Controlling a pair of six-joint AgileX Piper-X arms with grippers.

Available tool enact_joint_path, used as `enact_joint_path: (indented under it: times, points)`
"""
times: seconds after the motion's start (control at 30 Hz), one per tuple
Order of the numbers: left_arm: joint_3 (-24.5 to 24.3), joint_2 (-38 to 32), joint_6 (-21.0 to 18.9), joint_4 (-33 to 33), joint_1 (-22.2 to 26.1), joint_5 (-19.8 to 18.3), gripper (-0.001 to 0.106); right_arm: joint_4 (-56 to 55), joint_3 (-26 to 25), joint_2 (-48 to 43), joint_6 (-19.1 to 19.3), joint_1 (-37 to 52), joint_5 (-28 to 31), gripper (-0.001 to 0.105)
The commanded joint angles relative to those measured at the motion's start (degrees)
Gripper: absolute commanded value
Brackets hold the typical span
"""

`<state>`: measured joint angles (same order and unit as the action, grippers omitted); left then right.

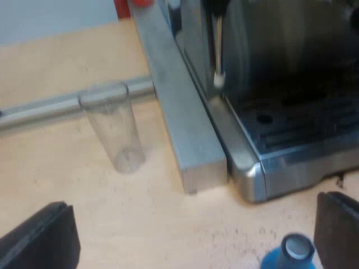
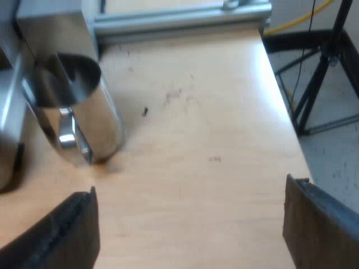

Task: Put the handle in the coffee machine

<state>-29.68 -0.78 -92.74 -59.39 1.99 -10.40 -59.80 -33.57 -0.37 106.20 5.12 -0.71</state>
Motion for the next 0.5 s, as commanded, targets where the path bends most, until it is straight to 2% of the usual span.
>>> enact_joint_path:
  times: [0.03,0.17,0.5]
  points:
    - [0.5,-7.9,-0.8,1.7,-0.5,0.4,0.086,0.5,1.0,-2.6,0.6,0.0,-0.4,0.070]
    - [0.5,-7.9,-0.8,1.6,-0.5,0.4,0.086,1.0,3.5,-2.6,0.6,0.0,-0.4,0.070]
    - [0.5,-7.9,-0.8,1.6,-0.5,0.4,0.086,1.1,3.5,-2.6,0.5,0.0,-0.4,0.070]
